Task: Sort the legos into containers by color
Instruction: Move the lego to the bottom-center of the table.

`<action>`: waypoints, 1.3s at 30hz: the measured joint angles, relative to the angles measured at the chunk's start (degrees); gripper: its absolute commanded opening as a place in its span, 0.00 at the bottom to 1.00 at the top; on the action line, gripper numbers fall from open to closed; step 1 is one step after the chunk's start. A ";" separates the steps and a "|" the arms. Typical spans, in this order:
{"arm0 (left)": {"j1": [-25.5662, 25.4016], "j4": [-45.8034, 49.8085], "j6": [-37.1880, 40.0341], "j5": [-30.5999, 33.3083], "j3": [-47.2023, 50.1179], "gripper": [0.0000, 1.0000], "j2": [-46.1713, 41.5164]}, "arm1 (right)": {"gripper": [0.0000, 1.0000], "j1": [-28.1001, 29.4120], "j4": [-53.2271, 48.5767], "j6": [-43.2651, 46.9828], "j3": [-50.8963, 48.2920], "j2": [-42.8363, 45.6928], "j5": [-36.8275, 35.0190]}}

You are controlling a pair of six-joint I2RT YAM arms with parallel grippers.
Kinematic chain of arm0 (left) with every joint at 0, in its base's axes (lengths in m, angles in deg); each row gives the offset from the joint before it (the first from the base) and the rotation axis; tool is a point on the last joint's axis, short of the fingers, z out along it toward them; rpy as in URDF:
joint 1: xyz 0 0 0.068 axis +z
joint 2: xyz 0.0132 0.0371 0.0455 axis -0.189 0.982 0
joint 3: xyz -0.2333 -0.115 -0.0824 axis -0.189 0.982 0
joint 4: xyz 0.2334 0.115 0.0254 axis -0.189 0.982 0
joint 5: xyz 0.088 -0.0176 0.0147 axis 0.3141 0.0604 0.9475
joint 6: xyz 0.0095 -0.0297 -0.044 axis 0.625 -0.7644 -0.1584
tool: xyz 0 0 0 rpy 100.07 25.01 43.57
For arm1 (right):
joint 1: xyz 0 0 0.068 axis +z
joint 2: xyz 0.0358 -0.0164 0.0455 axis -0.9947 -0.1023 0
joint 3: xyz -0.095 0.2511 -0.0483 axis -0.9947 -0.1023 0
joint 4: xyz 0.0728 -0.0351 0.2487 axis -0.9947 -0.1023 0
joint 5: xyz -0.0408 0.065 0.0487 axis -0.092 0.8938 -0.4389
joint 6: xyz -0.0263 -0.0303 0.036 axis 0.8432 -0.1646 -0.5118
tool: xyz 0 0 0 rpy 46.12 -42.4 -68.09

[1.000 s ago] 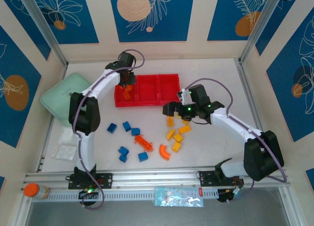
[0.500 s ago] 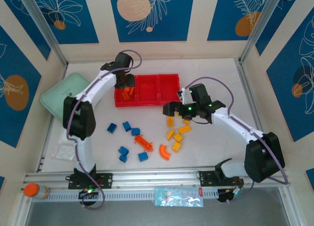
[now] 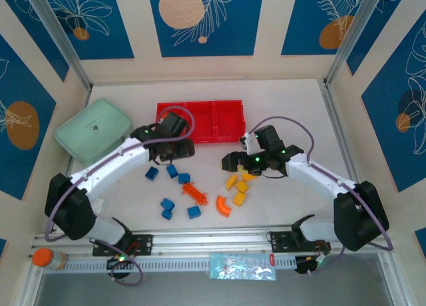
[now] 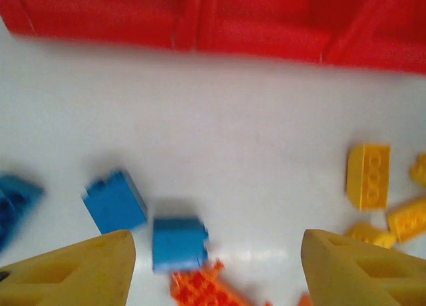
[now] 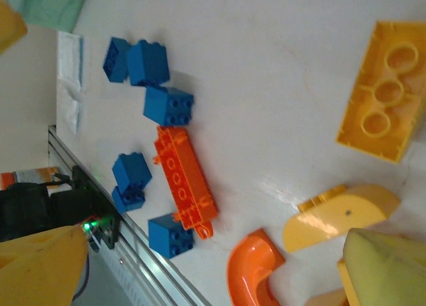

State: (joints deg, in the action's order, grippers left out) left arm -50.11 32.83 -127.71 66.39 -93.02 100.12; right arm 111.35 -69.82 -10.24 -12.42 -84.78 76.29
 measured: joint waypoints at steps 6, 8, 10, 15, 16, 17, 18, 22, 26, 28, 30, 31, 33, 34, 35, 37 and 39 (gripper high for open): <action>-9.14 0.85 -11.43 0.35 5.97 0.74 -1.88 | 0.99 0.00 0.31 0.44 -3.26 0.37 -0.68; -11.02 0.55 -14.97 0.35 7.78 0.75 -2.40 | 0.99 -0.02 0.37 0.68 -3.67 0.50 -1.09; -12.31 -0.44 -18.75 0.35 10.38 0.76 -3.30 | 0.99 -0.28 0.59 0.83 -3.67 0.59 -1.11; -13.81 -3.37 -26.53 0.07 16.09 0.79 -3.89 | 0.99 -1.03 0.63 1.18 -3.67 0.74 -1.11; -13.99 -4.02 -27.69 -0.11 16.61 0.80 -3.61 | 0.99 -1.18 0.63 1.27 -3.67 0.85 -1.11; -14.23 -4.59 -28.72 -0.24 16.87 0.81 -3.28 | 0.99 -1.38 0.63 1.27 -3.67 0.92 -1.11; -14.60 -5.42 -29.88 -0.55 17.07 0.82 -2.78 | 0.99 -1.51 0.63 1.36 -3.67 0.96 -1.11; -16.17 -9.11 -33.09 -2.08 17.57 0.83 -0.42 | 0.99 -2.32 0.61 1.97 -3.67 0.98 -1.31; -16.98 -12.04 -35.23 -3.76 17.66 0.83 2.71 | 0.99 -3.67 0.59 2.56 -3.67 0.98 -1.29; -17.18 -12.92 -35.78 -4.44 17.64 0.82 4.24 | 0.99 -4.33 0.55 2.80 -3.67 1.05 -1.31; -17.16 -13.62 -35.91 -4.59 17.59 0.81 5.33 | 0.99 -4.98 0.44 2.99 -3.67 1.29 -1.29; -17.16 -13.94 -35.89 -4.61 17.46 0.80 5.99 | 0.99 -5.35 0.35 3.17 -3.67 1.42 -1.25; -17.03 -14.19 -35.69 -4.61 16.85 0.78 7.23 | 0.99 -6.05 0.33 3.34 -3.67 1.77 -1.18; -16.92 -14.23 -35.47 -4.61 16.37 0.77 7.91 | 0.99 -6.34 0.33 3.37 -3.67 1.95 -1.07; -16.81 -14.38 -35.28 -4.61 15.91 0.75 8.44 | 0.99 -6.56 0.31 3.39 -3.67 2.05 -1.05; -16.39 -14.78 -34.77 -4.61 14.84 0.71 9.73 | 0.99 -6.86 0.33 3.39 -3.67 2.27 -1.03; -16.13 -14.75 -33.94 -4.61 13.62 0.68 11.21 | 0.99 -7.04 0.33 3.39 -3.67 2.36 -1.03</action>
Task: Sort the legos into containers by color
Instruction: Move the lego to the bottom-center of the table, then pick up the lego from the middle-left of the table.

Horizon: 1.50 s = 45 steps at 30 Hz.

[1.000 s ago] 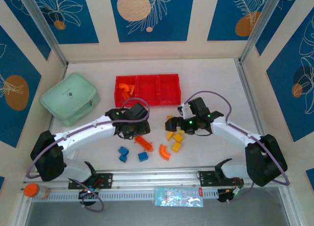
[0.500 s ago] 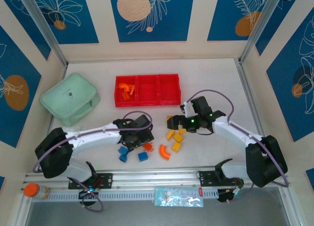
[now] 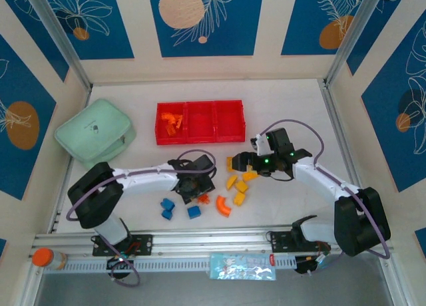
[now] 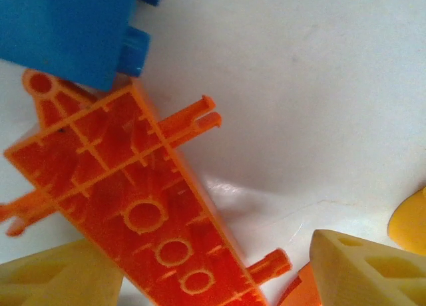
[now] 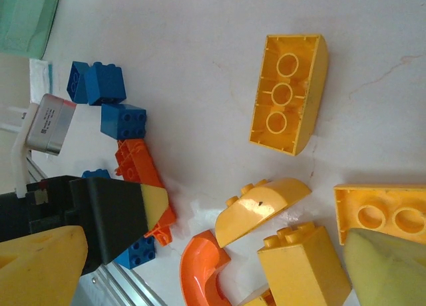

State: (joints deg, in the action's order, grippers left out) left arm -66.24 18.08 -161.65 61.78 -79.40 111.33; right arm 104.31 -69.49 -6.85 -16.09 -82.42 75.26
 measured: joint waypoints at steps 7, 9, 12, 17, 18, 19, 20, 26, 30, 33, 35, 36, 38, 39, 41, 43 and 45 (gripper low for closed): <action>0.87 0.85 3.26 0.68 -4.48 0.62 3.76 | 0.99 -0.50 -0.11 0.00 0.00 0.00 0.44; 0.96 1.31 4.11 1.25 -5.46 0.63 4.50 | 0.99 -0.57 -0.11 0.00 0.00 0.00 0.61; 1.20 1.88 5.16 2.12 -6.34 0.67 4.90 | 0.99 -0.61 -0.11 0.00 0.00 0.00 0.87; 2.45 2.60 8.92 3.52 -9.49 0.70 7.17 | 0.99 -0.72 -0.13 0.00 0.00 0.00 1.11; 2.58 2.58 9.46 3.80 -10.27 0.70 7.74 | 0.99 -0.72 -0.13 0.00 0.00 0.00 1.11; 2.75 2.56 10.08 4.13 -10.80 0.69 8.22 | 0.99 -0.72 -0.13 0.00 0.00 0.00 1.11; 2.82 2.60 10.58 4.48 -11.21 0.67 8.61 | 0.99 -0.72 -0.13 -0.02 0.00 0.02 1.11; 3.21 3.34 13.03 6.32 -11.98 0.56 10.10 | 0.99 -0.72 -0.13 -0.02 0.00 0.09 1.31; 3.30 3.37 13.97 6.34 -12.17 0.49 11.08 | 0.99 -0.74 -0.13 -0.02 0.00 0.09 1.31; 3.34 3.43 14.78 6.32 -12.17 0.41 11.41 | 0.99 -0.83 -0.13 -0.02 0.00 0.09 1.31; 3.34 3.43 15.26 6.34 -12.17 0.38 11.43 | 0.99 -0.83 -0.15 -0.04 0.00 0.09 1.33; 3.34 3.45 15.28 6.34 -12.17 0.36 11.43 | 0.99 -0.83 -0.15 -0.04 0.00 0.09 1.42; 3.34 3.61 15.61 6.34 -12.33 0.31 11.41 | 0.99 -0.83 -0.15 -0.04 0.00 0.09 1.51; 3.34 3.67 16.11 6.34 -12.46 0.30 11.41 | 0.99 -0.83 -0.22 -0.04 0.00 0.09 1.49; 3.34 3.74 16.70 6.34 -12.57 0.28 11.41 | 0.99 -0.83 -0.52 -0.02 0.04 0.15 1.49; 3.34 4.24 17.25 6.54 -12.74 0.28 11.26 | 0.99 -0.83 -0.98 -0.02 0.13 0.44 1.49; 3.37 5.53 18.40 7.19 -13.07 0.28 10.34 | 0.99 -0.83 -1.97 -0.02 0.55 0.98 1.46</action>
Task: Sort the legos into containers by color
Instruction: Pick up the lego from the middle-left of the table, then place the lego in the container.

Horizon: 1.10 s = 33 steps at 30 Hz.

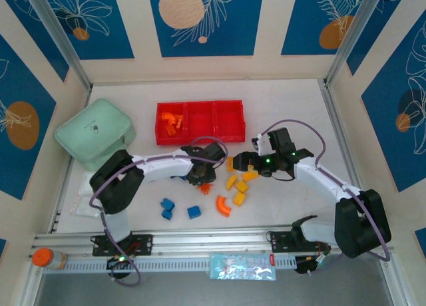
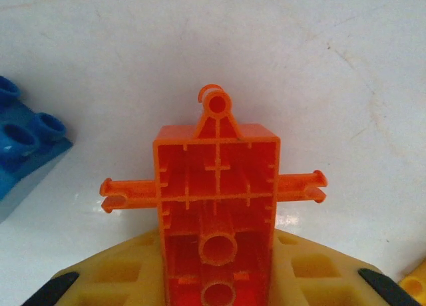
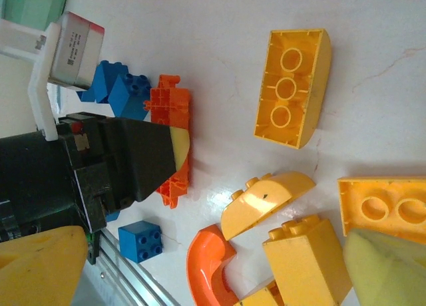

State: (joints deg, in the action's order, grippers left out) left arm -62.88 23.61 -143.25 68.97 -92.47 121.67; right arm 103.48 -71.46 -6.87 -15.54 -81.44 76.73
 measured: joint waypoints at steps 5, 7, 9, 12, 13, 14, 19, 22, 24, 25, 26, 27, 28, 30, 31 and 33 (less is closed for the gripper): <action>0.81 5.42 5.53 3.13 -4.74 0.29 -4.48 | 0.99 0.02 -1.27 -0.09 2.95 0.76 0.22; 2.03 6.91 8.50 4.96 -7.69 0.29 -6.51 | 0.99 0.13 -1.22 -0.31 4.00 1.01 0.46; 4.37 8.22 12.04 6.91 -10.51 0.29 -8.79 | 0.99 0.55 -1.18 -0.87 5.18 1.05 0.44; 9.46 9.44 17.35 7.96 -13.99 0.29 -10.51 | 0.99 1.36 -1.09 -1.64 6.75 0.90 -0.09; 11.19 9.70 18.97 8.15 -15.15 0.29 -10.54 | 0.99 1.68 -0.87 -1.99 7.23 0.61 -0.26; 12.94 9.88 20.72 8.41 -16.31 0.29 -10.36 | 0.99 1.99 -0.37 -2.32 7.80 0.20 -0.46; 20.50 11.08 28.50 8.79 -24.87 0.29 -4.31 | 0.99 3.17 2.23 -4.17 9.81 -2.78 -1.09; 23.93 11.02 31.89 8.28 -30.23 0.31 2.38 | 0.99 3.52 3.39 -4.79 10.58 -4.48 -1.55; 25.73 10.93 33.75 7.89 -32.70 0.32 6.80 | 0.99 3.56 3.72 -5.20 10.84 -5.27 -1.77; 26.34 10.82 34.38 7.87 -33.27 0.33 8.55 | 0.99 3.56 3.87 -5.22 10.84 -5.46 -1.84; 27.04 10.99 35.04 7.89 -33.99 0.33 10.60 | 0.99 3.56 3.96 -5.25 10.84 -5.57 -1.97; 27.61 11.08 35.56 7.89 -34.60 0.33 12.33 | 0.99 3.56 4.00 -5.25 10.86 -5.62 -1.99; 28.06 11.23 35.85 7.87 -35.17 0.35 13.81 | 0.99 3.56 4.02 -5.25 10.88 -5.64 -2.08; 29.07 11.50 36.59 7.48 -36.81 0.40 16.85 | 0.99 3.56 4.02 -5.25 10.97 -5.64 -2.19; 29.46 11.80 36.96 7.43 -37.59 0.44 17.97 | 0.99 3.56 3.96 -5.25 11.10 -5.73 -2.19; 30.05 12.22 37.22 7.41 -39.23 0.49 19.80 | 0.99 3.56 3.96 -5.25 11.43 -5.88 -2.19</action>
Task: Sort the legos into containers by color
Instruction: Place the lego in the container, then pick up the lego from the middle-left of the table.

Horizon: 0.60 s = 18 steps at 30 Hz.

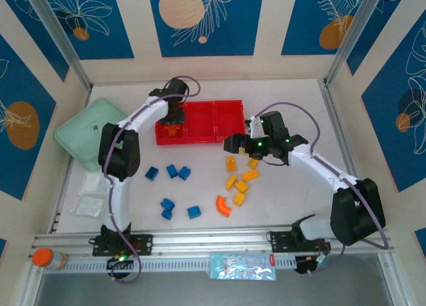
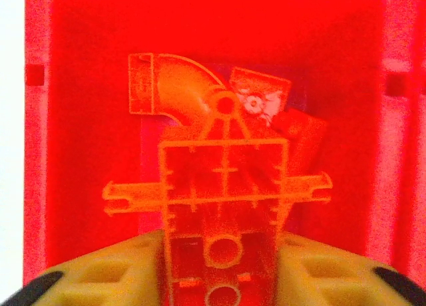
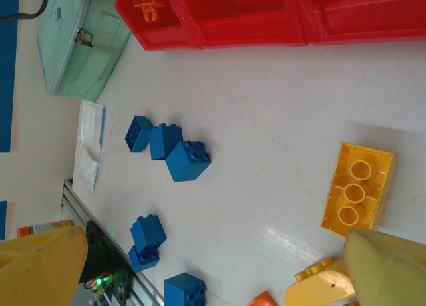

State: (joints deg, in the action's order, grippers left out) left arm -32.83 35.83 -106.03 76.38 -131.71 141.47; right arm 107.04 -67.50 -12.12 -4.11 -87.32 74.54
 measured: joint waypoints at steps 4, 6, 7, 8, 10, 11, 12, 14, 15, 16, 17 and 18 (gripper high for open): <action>0.28 0.81 0.76 -0.20 -1.16 0.54 0.26 | 0.99 0.00 -0.04 0.02 0.48 0.00 0.00; 0.28 0.90 1.01 -0.46 -1.25 0.54 0.00 | 0.99 0.00 -0.42 0.07 0.59 0.00 -0.02; 0.28 1.11 1.03 -0.59 -1.25 0.54 -0.22 | 0.99 0.00 -0.74 0.07 0.66 0.02 -0.02; 0.28 1.38 1.07 -0.74 -1.20 0.54 -0.61 | 0.99 0.00 -1.22 0.09 0.83 0.04 -0.04; 0.20 1.53 1.11 -1.42 -0.28 0.55 -2.34 | 0.99 0.00 -2.38 0.33 1.44 0.07 -0.48; -0.07 1.53 1.07 -1.90 0.76 0.54 -3.93 | 0.99 0.00 -2.93 0.57 1.77 0.15 -0.81; -0.26 1.53 0.94 -2.43 2.05 0.54 -5.81 | 0.99 0.00 -3.65 0.72 2.08 0.31 -1.14; -0.83 1.49 0.39 -3.43 4.79 0.54 -9.99 | 0.99 0.00 -5.05 1.20 2.36 0.87 -1.57; -1.44 1.25 -0.15 -4.07 6.69 0.54 -12.72 | 0.99 0.00 -5.73 1.29 2.36 1.29 -1.84; -2.14 1.07 -0.61 -4.52 8.26 0.55 -14.95 | 0.99 0.00 -6.38 1.38 2.36 1.64 -1.95; -3.17 0.81 -1.25 -5.07 10.12 0.55 -17.46 | 0.99 0.00 -6.95 1.42 2.34 2.01 -1.99; -4.37 0.66 -1.90 -5.70 11.98 0.55 -19.85 | 0.99 0.00 -7.37 1.42 2.25 2.36 -2.08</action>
State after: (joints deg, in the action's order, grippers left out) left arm -37.20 36.48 -107.93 70.68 -119.73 121.63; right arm 107.04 -74.87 -10.70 -1.86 -84.96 72.46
